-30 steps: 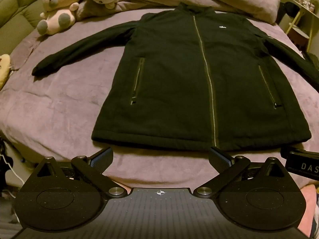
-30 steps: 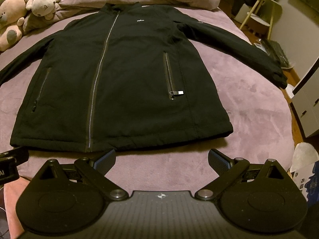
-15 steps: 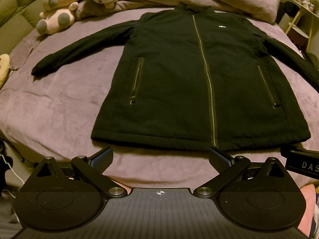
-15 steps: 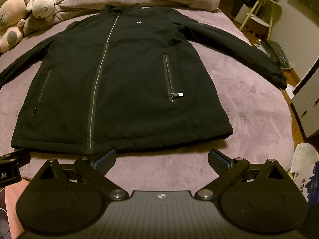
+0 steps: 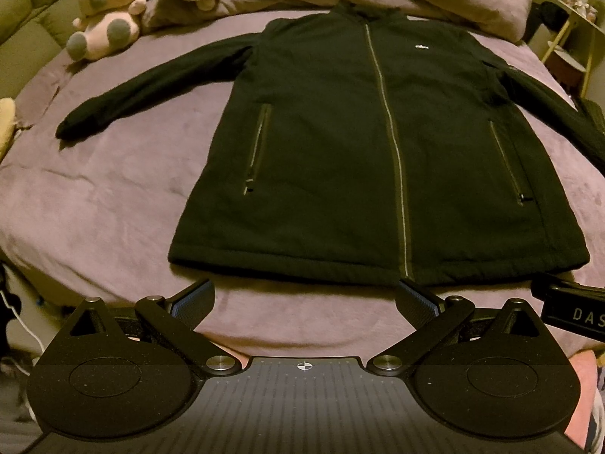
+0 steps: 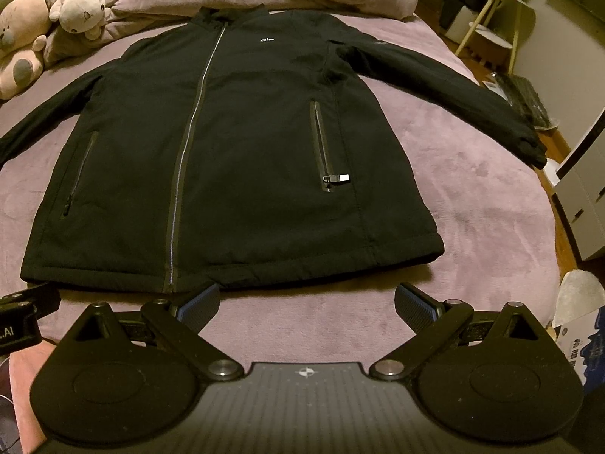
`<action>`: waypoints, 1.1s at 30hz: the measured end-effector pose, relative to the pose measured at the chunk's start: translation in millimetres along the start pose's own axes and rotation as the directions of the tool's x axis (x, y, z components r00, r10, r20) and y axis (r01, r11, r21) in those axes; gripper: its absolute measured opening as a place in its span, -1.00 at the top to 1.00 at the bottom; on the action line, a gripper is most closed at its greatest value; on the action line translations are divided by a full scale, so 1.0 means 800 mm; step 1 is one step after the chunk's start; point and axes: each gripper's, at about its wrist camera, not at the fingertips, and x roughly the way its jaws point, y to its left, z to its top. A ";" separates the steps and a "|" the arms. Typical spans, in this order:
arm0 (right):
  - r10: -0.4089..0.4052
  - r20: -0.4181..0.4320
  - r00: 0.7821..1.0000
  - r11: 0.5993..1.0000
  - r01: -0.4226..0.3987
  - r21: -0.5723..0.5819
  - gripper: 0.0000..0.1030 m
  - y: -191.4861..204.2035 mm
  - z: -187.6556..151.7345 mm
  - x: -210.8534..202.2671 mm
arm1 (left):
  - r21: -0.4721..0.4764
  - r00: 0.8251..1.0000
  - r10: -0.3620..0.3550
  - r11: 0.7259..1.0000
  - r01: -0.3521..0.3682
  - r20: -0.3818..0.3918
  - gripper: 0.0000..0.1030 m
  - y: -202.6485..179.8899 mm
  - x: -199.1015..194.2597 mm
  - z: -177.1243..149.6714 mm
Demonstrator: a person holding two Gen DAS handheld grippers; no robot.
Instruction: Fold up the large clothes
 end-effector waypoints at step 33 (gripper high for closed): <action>0.427 0.137 0.894 0.886 -0.444 0.134 -0.93 -0.051 0.024 0.087 | -0.131 0.994 -0.110 0.985 0.111 0.022 -1.00 0.016 0.099 0.052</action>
